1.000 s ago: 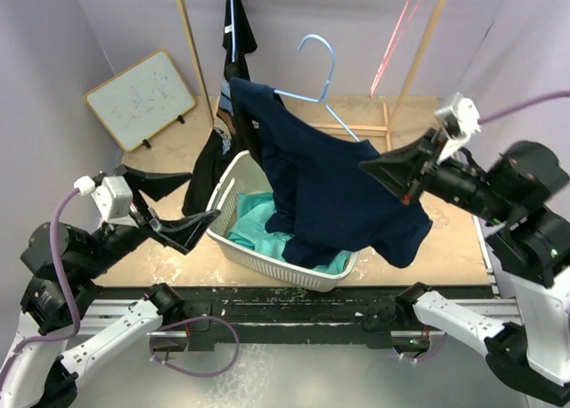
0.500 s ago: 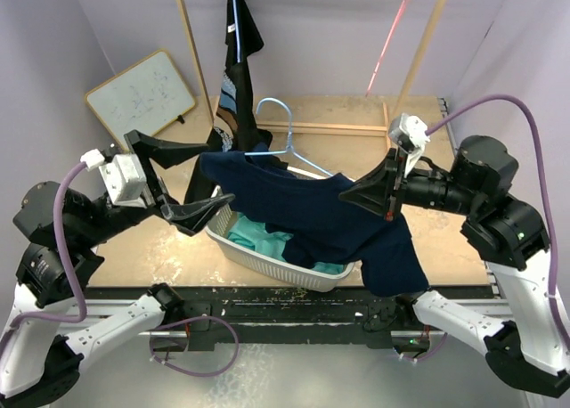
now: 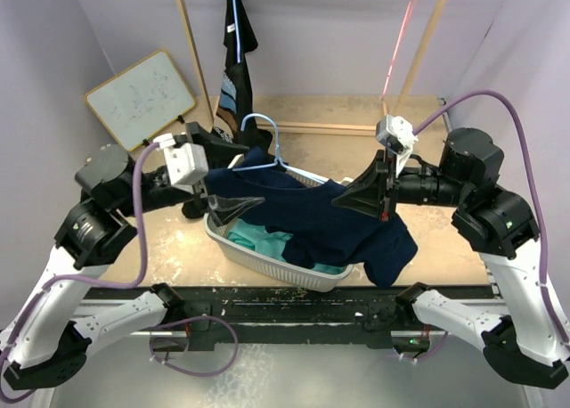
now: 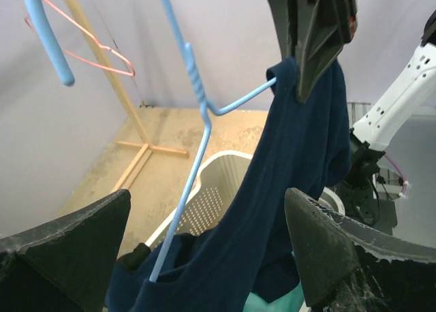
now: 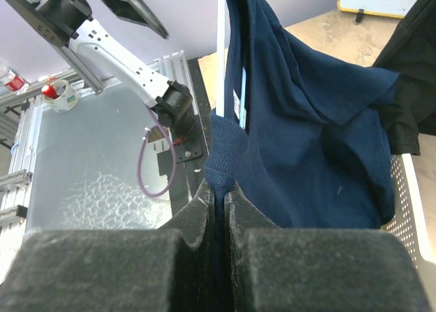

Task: Remove the t-shirt from the hanger

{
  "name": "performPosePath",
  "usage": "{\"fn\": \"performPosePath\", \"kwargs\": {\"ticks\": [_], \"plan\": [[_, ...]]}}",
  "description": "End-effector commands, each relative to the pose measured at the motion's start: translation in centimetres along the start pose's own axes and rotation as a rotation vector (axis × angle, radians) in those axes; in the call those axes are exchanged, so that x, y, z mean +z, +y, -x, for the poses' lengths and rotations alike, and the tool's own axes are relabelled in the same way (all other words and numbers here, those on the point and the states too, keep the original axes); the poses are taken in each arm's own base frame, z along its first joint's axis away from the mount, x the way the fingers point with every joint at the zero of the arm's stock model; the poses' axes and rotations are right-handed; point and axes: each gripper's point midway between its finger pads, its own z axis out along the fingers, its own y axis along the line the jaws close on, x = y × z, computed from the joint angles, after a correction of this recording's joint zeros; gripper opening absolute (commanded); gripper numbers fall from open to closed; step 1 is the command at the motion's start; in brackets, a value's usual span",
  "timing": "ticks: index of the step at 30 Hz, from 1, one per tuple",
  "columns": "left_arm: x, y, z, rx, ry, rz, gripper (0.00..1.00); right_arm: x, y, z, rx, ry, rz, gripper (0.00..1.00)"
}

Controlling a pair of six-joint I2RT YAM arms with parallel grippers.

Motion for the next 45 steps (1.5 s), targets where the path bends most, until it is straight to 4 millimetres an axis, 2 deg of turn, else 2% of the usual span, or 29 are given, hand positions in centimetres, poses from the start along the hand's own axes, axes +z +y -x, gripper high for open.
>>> {"fn": "performPosePath", "kwargs": {"ticks": [1, 4, 6, 9, 10, 13, 16, 19, 21, 26, 34, 41, 43, 45], "plan": [[0.6, 0.0, 0.2, 0.057, -0.016, -0.037, 0.92, -0.8, 1.9, 2.1, -0.096, -0.073, 0.063, 0.00], [1.4, 0.3, -0.6, 0.043, 0.011, -0.050, 0.71, -1.0, 2.2, 2.1, -0.099, -0.076, 0.072, 0.00], [1.8, 0.4, -0.8, 0.033, 0.019, -0.057, 0.52, -1.0, 2.1, 2.2, -0.097, -0.076, 0.067, 0.00], [2.2, 0.5, -1.1, 0.016, 0.030, -0.065, 0.10, -1.1, 2.0, 2.2, -0.097, -0.076, 0.054, 0.00], [2.3, 0.6, -1.3, 0.011, 0.037, -0.061, 0.00, -1.0, 1.8, 2.2, -0.095, -0.075, 0.047, 0.00], [2.3, 1.5, -1.9, 0.008, 0.057, -0.010, 0.00, -1.1, 0.7, 2.4, -0.096, -0.083, -0.023, 0.00], [2.0, 3.9, -2.4, 0.024, 0.073, 0.131, 0.00, -1.3, -2.7, 2.7, -0.070, -0.092, -0.209, 0.03], [0.7, 7.3, -2.2, 0.052, 0.074, 0.336, 0.00, -2.0, -6.1, 3.0, -0.036, -0.108, -0.402, 0.43], [-0.2, 8.4, -1.8, 0.073, 0.067, 0.418, 0.00, -2.5, -7.1, 3.3, -0.030, -0.127, -0.470, 0.60], [-1.9, 8.8, -0.1, 0.109, 0.036, 0.478, 0.00, -3.8, -8.3, 3.8, -0.037, -0.178, -0.570, 0.76], [-3.8, 8.3, 1.4, 0.133, 0.023, 0.503, 0.00, -2.7, -10.6, 1.7, -0.027, -0.120, -0.615, 0.78], [-4.9, 7.2, 2.4, 0.135, -0.007, 0.484, 0.00, -1.1, -11.4, 1.4, -0.036, -0.114, -0.582, 0.72], [-5.1, 6.9, 2.6, 0.132, -0.010, 0.476, 0.00, -0.7, -11.5, 1.5, -0.043, -0.110, -0.568, 0.66], [-5.3, 6.6, 2.8, 0.132, -0.012, 0.472, 0.00, -0.2, -11.6, 1.6, -0.041, -0.106, -0.553, 0.51]]}}
